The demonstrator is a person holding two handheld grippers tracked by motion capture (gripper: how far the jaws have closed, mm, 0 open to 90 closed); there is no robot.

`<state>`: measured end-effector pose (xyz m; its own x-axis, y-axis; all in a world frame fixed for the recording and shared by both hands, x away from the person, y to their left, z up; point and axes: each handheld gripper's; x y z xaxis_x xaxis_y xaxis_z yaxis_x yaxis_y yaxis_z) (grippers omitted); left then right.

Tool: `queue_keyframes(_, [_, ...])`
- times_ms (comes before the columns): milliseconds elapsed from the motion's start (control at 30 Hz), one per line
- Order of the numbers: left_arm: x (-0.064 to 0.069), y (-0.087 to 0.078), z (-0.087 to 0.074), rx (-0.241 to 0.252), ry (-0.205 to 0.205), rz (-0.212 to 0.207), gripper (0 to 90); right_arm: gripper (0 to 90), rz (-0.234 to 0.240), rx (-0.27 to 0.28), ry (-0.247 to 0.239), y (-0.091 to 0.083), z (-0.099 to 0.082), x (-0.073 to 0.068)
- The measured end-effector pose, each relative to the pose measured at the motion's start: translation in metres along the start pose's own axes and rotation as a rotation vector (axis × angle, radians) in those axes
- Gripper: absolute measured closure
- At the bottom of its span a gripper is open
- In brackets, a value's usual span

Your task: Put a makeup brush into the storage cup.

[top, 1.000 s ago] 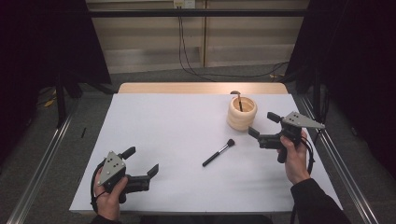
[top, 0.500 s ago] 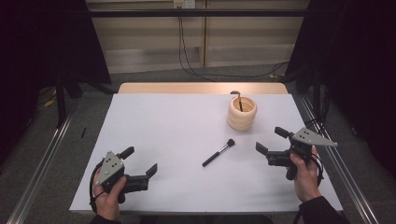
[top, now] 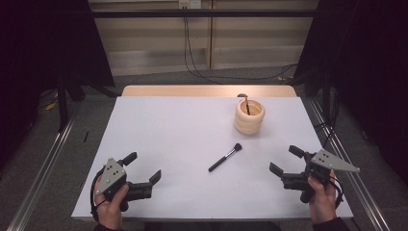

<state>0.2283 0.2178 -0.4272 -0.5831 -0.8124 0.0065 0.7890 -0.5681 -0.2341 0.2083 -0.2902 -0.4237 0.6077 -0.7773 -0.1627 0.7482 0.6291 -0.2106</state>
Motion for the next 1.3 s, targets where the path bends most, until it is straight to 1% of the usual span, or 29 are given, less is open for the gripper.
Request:
queue_keyframes(67, [0.000,0.000,0.000,-0.001,0.000,-0.001,1.6,0.2,0.005,0.009,-0.002,-0.001,0.001,0.000])
queue_keyframes(100, [0.000,0.000,0.000,-0.005,-0.002,0.007,1.6,0.3,-0.003,0.016,0.001,-0.001,0.001,-0.001])
queue_keyframes(133, [-0.001,0.000,0.000,-0.008,0.006,0.009,1.6,0.3,0.001,0.014,-0.006,-0.002,0.002,-0.001])
queue_keyframes(233, [0.000,0.000,0.000,-0.003,-0.001,0.009,1.6,0.1,0.005,0.013,-0.011,-0.002,0.002,-0.001])
queue_keyframes(300, [0.000,0.001,0.000,-0.005,0.002,-0.001,1.6,0.1,0.006,0.013,-0.012,-0.003,0.002,-0.001])
queue_keyframes(400, [-0.002,0.000,-0.001,-0.012,0.004,0.003,1.6,0.0,0.005,0.014,-0.014,-0.002,0.002,-0.001])
queue_keyframes(433, [-0.002,0.000,-0.001,-0.009,-0.005,0.004,1.6,0.0,0.005,0.013,-0.013,-0.002,0.003,-0.001])
queue_keyframes(500, [-0.003,0.000,-0.001,-0.007,-0.002,0.008,1.6,0.0,0.010,0.013,-0.012,-0.001,0.003,-0.001])
queue_keyframes(533, [-0.003,0.000,-0.001,-0.007,-0.006,0.003,1.6,0.0,0.006,0.011,-0.013,0.000,0.003,0.000])
queue_keyframes(633, [-0.004,0.001,-0.001,-0.011,-0.010,-0.001,1.4,0.0,0.016,-0.009,-0.003,0.005,0.003,0.002])
queue_keyframes(733, [-0.004,0.001,-0.001,-0.009,-0.007,-0.001,1.2,0.0,0.006,-0.019,-0.031,0.010,0.004,0.002])
queue_keyframes(767, [-0.004,0.001,-0.001,-0.012,-0.006,-0.003,1.3,0.0,0.013,-0.030,-0.027,0.012,0.006,0.002])
queue_keyframes(800, [-0.004,0.001,-0.001,-0.007,-0.013,0.001,1.3,0.0,0.008,-0.031,-0.031,0.014,0.007,0.002])
queue_keyframes(867, [-0.005,0.001,-0.001,-0.007,-0.011,0.003,1.3,0.0,0.000,-0.039,-0.069,0.018,0.009,0.002])
queue_keyframes(900, [-0.005,0.001,-0.001,-0.005,-0.015,0.005,1.3,0.0,0.009,-0.045,-0.070,0.020,0.010,0.003])
queue_keyframes(1000, [-0.005,0.001,-0.001,-0.010,-0.009,0.004,1.3,0.0,-0.001,-0.039,-0.072,0.026,0.012,0.005])
queue_keyframes(1033, [-0.005,0.001,-0.001,-0.014,-0.006,0.011,1.3,0.0,0.011,-0.045,-0.067,0.028,0.013,0.006])
queue_keyframes(1067, [-0.005,0.001,-0.001,-0.013,-0.007,0.010,1.3,0.0,0.014,-0.050,-0.072,0.030,0.014,0.007])
queue_keyframes(1133, [-0.005,0.001,-0.001,-0.012,-0.007,0.009,1.3,0.0,0.007,-0.041,-0.084,0.034,0.017,0.009])
queue_keyframes(1167, [-0.005,0.001,-0.001,-0.008,-0.011,0.002,1.3,0.0,-0.002,-0.038,-0.077,0.037,0.018,0.009])
queue_keyframes(1200, [-0.005,0.001,-0.001,-0.007,-0.009,0.003,1.3,0.0,0.007,-0.043,-0.093,0.039,0.019,0.011])
queue_keyframes(1233, [-0.005,0.001,-0.001,-0.014,-0.002,0.014,1.4,0.0,0.006,-0.042,-0.085,0.042,0.021,0.011])
queue_keyframes(1267, [-0.005,0.002,-0.001,-0.012,-0.008,0.009,1.3,0.0,0.008,-0.044,-0.082,0.045,0.022,0.011])
queue_keyframes(1300, [-0.005,0.002,-0.001,-0.012,-0.006,0.008,1.4,0.0,0.006,-0.046,-0.080,0.048,0.023,0.011])
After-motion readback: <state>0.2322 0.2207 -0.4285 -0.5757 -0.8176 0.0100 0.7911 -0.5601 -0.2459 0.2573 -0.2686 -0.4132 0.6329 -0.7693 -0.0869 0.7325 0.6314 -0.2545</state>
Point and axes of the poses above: each handheld gripper's, and its own axes: y roughly forward along the jaws, z roughly out of its top, x roughly to its right, and after that the axes turned 5 degrees about z, right-handed
